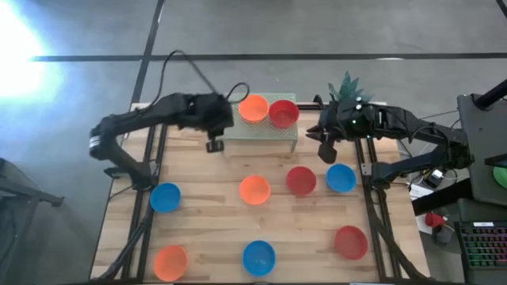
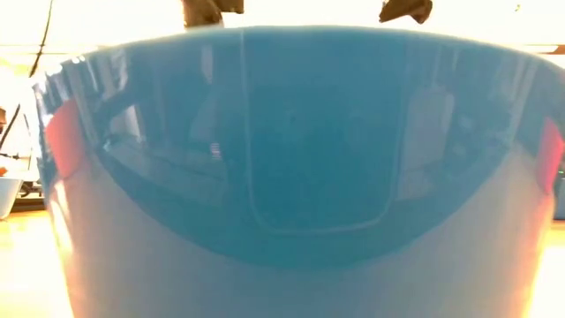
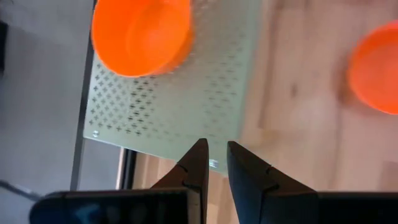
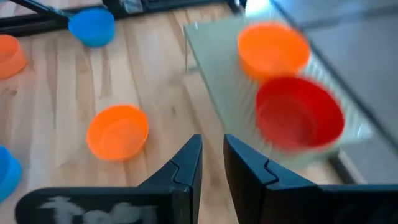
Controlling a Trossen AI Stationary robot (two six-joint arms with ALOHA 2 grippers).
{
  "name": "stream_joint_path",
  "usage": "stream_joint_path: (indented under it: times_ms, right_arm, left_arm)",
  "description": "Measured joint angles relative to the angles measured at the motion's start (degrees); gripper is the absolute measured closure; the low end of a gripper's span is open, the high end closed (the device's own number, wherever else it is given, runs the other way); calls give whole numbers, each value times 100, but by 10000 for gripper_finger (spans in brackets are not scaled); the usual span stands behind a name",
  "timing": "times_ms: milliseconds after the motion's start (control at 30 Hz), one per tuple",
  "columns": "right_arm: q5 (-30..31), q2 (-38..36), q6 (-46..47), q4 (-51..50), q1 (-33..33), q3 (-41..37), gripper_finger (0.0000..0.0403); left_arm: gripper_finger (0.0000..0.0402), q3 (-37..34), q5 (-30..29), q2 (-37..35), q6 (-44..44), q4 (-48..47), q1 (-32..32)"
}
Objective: Pick & Place Mini bowls
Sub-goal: Put the left blue bowl on the shelf
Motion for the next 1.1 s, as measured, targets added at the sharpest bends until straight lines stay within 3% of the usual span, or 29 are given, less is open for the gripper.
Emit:
stream_joint_path:
  times_ms: [233, 433, 867, 1100]
  right_arm:
    - [4, 43, 1259, -969, 0, -27, 339]
    - [4, 83, 1365, -1177, 0, -70, 339]
    - [4, 76, 1218, -1093, 0, -72, 339]
    - [4, 76, 1131, -992, 0, -72, 339]
  left_arm:
    - [349, -1141, -489, -1157, -585, 464, -864]
    - [349, -1985, -487, -1867, -1275, 571, -1173]
    - [349, -3290, 1282, -2372, -1387, -101, -1781]
    - [349, -3870, 1574, -2362, -1418, -292, -1859]
